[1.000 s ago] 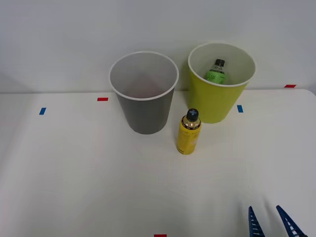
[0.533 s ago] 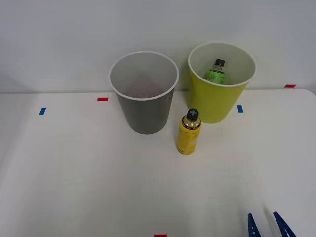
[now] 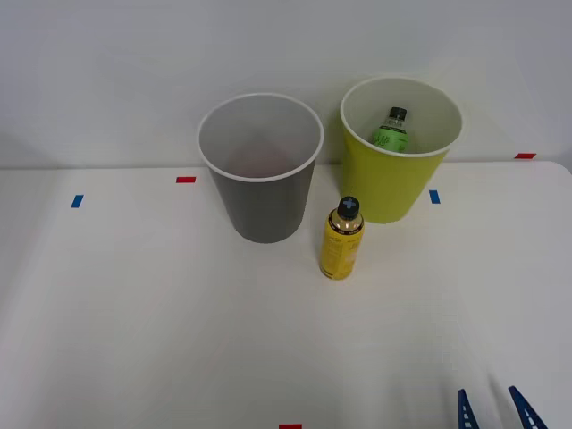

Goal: Put cans in the gray bin, plastic bottles in the light green bin

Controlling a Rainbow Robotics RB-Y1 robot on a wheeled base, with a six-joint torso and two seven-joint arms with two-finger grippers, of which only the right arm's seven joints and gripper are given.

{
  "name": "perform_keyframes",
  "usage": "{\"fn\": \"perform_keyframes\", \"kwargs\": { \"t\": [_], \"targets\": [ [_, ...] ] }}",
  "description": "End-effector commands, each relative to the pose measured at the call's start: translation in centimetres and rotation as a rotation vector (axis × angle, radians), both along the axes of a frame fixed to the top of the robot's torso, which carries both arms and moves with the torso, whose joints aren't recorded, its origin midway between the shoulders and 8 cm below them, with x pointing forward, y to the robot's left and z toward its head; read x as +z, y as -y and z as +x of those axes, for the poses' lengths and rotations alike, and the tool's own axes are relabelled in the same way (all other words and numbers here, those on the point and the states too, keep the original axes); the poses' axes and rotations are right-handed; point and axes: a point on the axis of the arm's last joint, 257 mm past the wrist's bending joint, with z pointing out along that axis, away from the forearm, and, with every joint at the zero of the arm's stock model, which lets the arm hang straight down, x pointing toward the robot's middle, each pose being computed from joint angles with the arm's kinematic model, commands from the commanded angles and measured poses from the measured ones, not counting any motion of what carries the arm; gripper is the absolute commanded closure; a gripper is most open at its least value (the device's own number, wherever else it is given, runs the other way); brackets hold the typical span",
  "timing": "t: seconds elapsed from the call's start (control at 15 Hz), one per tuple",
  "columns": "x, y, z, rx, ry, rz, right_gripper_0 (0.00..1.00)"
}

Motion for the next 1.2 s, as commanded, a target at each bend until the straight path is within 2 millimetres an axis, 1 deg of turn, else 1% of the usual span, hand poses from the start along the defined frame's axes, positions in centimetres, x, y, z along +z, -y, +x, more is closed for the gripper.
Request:
{"fn": "perform_keyframes", "kwargs": {
  "t": [0.07, 0.33, 0.53, 0.67, 0.8, 0.87, 1.0, 1.13, 1.2],
  "targets": [
    [-0.11, 0.04, 0.01, -0.001, -0.002, -0.028, 0.34],
    [0.22, 0.17, -0.1, 0.005, 0.008, -0.028, 0.34],
    [0.32, 0.34, -0.66, -0.024, 0.014, 0.024, 0.34],
    [0.45, 0.14, -0.79, -0.021, 0.018, 0.025, 0.33],
    [0.74, 0.07, -0.71, -0.005, 0.028, 0.011, 0.2],
    [0.73, 0.06, -0.73, -0.002, 0.027, 0.007, 0.16],
    [0.65, -0.07, -0.84, 0.003, 0.024, 0.008, 0.11],
    [0.67, -0.17, -0.78, 0.007, 0.025, 0.006, 0.08],
    [0.67, -0.17, -0.78, 0.007, 0.025, 0.006, 0.04]
  ]
}}
